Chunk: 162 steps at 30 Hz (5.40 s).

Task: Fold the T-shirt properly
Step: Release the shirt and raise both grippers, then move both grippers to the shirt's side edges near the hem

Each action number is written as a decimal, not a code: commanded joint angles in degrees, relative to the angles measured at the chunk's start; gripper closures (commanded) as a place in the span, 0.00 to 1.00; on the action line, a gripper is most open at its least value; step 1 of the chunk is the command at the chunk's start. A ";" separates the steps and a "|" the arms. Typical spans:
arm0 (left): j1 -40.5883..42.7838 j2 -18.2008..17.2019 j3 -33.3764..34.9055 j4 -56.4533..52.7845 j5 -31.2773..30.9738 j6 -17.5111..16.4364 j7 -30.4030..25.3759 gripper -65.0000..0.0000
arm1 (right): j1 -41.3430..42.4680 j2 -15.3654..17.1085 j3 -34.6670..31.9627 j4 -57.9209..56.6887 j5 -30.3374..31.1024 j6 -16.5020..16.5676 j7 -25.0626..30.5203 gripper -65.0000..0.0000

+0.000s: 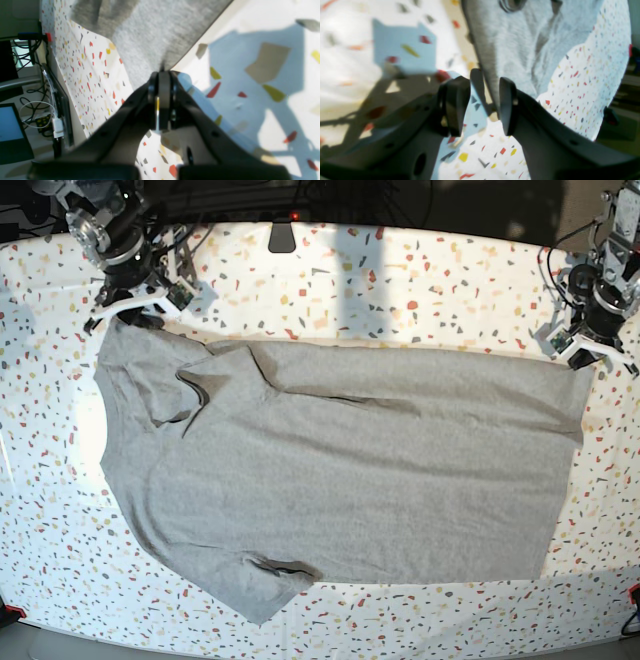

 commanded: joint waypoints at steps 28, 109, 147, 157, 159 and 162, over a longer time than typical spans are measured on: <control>0.83 -2.47 -0.37 1.36 -9.11 1.66 3.26 1.00 | 4.24 1.16 0.48 -8.70 -1.57 -1.90 0.68 1.00; -24.28 1.55 -18.16 -11.32 -50.27 -9.33 5.07 0.57 | 31.69 -3.39 12.76 -16.09 44.33 7.39 1.66 0.61; -62.75 9.77 -16.65 -73.18 -20.06 -4.33 -11.32 0.62 | 84.61 -11.87 -19.34 -80.70 52.22 28.13 -4.61 0.61; -59.23 11.87 -16.65 -73.18 -20.04 -8.90 -11.37 0.62 | 84.74 -11.93 -19.34 -80.70 52.22 28.13 -4.61 0.61; -59.25 12.46 -16.65 -73.18 -20.04 -10.60 -10.64 0.63 | 84.74 -11.93 -19.34 -80.70 52.24 28.13 -4.63 0.61; -59.23 13.64 -16.65 -73.18 -17.77 -10.62 -10.62 0.77 | 84.74 -11.93 -19.34 -80.70 52.24 28.11 -4.61 0.61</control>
